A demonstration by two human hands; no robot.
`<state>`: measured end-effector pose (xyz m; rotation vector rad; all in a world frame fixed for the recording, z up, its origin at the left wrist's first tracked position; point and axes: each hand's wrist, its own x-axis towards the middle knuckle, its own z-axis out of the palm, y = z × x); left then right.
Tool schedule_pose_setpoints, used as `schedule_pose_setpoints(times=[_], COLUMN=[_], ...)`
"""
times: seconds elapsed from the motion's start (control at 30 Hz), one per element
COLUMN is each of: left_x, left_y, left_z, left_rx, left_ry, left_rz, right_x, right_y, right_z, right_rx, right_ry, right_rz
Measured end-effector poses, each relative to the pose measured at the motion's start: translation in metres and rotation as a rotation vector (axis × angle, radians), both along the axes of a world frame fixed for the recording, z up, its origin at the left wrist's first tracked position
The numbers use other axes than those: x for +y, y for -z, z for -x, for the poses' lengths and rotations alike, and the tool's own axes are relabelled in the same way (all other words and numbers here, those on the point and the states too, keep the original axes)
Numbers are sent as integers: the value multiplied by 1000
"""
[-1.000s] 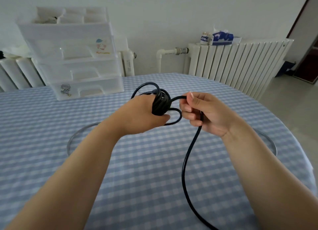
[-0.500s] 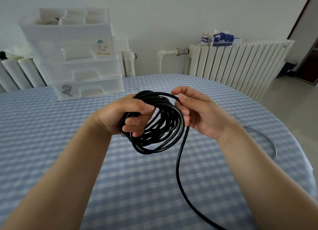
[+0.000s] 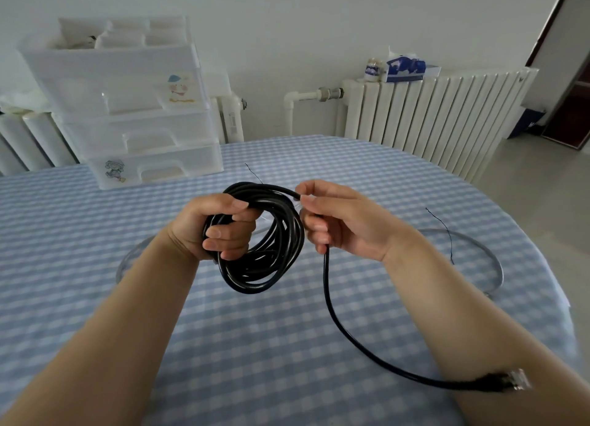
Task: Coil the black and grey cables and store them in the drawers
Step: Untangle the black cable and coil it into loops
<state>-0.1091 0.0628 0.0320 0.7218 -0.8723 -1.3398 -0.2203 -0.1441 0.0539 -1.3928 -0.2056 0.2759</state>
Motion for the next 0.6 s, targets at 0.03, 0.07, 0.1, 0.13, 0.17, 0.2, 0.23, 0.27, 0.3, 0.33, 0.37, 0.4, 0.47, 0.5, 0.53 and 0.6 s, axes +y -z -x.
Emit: schedule_pose_setpoints(times=[0.03, 0.07, 0.1, 0.13, 0.17, 0.2, 0.23, 0.27, 0.3, 0.33, 0.37, 0.4, 0.47, 0.5, 0.53, 0.6], left_x=[0, 1, 1, 3, 4, 5, 6, 6, 7, 7, 8, 7, 10, 9, 9, 8], left_y=[-1, -2, -4, -5, -6, -6, -6, -6, -6, -6, -7, -7, -9, -9, -8, -9], left_z=[0, 0, 0, -1, -1, -2, -3, -3, -4, -4, -5, -7, -9, -9, -10, -11], left_rx=[-16, -35, -51, -60, -68, -79, -93, -105, -111, -110, -107, -101, -92, -76, -43, 80], left_ry=[5, 5, 1, -2, -11, -22, -33, -43, -49, -53, -60, -67, -101, -115, -123, -134], left_rz=[-1, 0, 3, 7, 8, 6, 1, -8, -18, -22, -24, -21, -15, -4, 15, 61], right_x=[-2, -2, -2, -1, 0, 2, 2, 2, 1, 0, -2, -4, -5, -5, -5, -1], right_y=[0, 0, 0, 1, 1, 2, 2, 2, 3, 3, 4, 4, 5, 5, 5, 8], right_z=[1, 1, 1, 1, 1, 0, 0, 0, 0, 0, -1, 0, -1, 0, 0, 0], right_rx=[-3, -14, -35, -59, -84, -103, -120, -131, -139, -143, -147, -148, -149, -140, -125, -105], right_ry=[-35, -55, -59, -54, -50, -47, -47, -45, -44, -45, -50, -56, -74, -82, -85, -66], right_rz=[20, 42, 64, 93, 127, 168, 218, 268, 311, 343, 367, 383, 395, 403, 411, 427])
